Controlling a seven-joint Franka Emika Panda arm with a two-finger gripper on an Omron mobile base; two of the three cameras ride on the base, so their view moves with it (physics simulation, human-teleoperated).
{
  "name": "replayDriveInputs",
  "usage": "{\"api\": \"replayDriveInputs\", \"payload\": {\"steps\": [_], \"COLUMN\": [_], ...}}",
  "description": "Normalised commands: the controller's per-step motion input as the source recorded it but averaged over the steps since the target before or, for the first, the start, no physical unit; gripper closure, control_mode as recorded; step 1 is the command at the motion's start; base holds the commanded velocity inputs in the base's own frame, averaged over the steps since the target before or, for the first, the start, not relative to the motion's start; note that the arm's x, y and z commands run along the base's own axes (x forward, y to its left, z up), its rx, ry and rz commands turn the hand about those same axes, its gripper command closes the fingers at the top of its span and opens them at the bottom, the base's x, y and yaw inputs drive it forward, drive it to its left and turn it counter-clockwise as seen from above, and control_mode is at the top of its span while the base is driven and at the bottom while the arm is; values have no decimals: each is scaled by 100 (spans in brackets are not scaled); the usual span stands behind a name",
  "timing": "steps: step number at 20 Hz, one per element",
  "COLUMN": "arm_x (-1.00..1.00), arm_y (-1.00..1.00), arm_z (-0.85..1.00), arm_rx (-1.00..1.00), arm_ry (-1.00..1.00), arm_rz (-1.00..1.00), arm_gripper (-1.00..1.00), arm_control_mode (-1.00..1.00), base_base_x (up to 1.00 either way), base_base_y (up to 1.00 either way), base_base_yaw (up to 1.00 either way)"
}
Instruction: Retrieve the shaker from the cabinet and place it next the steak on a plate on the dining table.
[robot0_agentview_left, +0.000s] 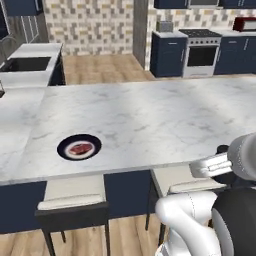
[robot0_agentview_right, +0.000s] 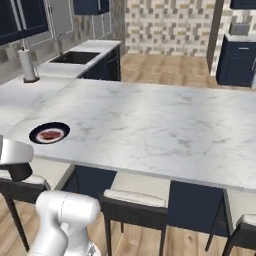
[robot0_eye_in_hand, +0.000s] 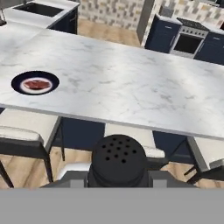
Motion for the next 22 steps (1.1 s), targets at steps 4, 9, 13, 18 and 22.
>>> {"api": "replayDriveInputs", "payload": {"steps": [4,9,13,18,22], "arm_x": [0,0,0,0,55], "arm_y": [0,0,0,0,5], "arm_z": [0,0,0,0,-11], "arm_rx": [0,0,0,0,2], "arm_ry": [0,0,0,0,0], "arm_rz": [0,0,0,0,22], "arm_gripper": [100,100,100,100,100], "arm_control_mode": [100,100,100,100,-100], "base_base_x": [98,75,59,60,16], "base_base_y": [51,65,22,19,7], "base_base_yaw": [-17,3,49,51,11]}}
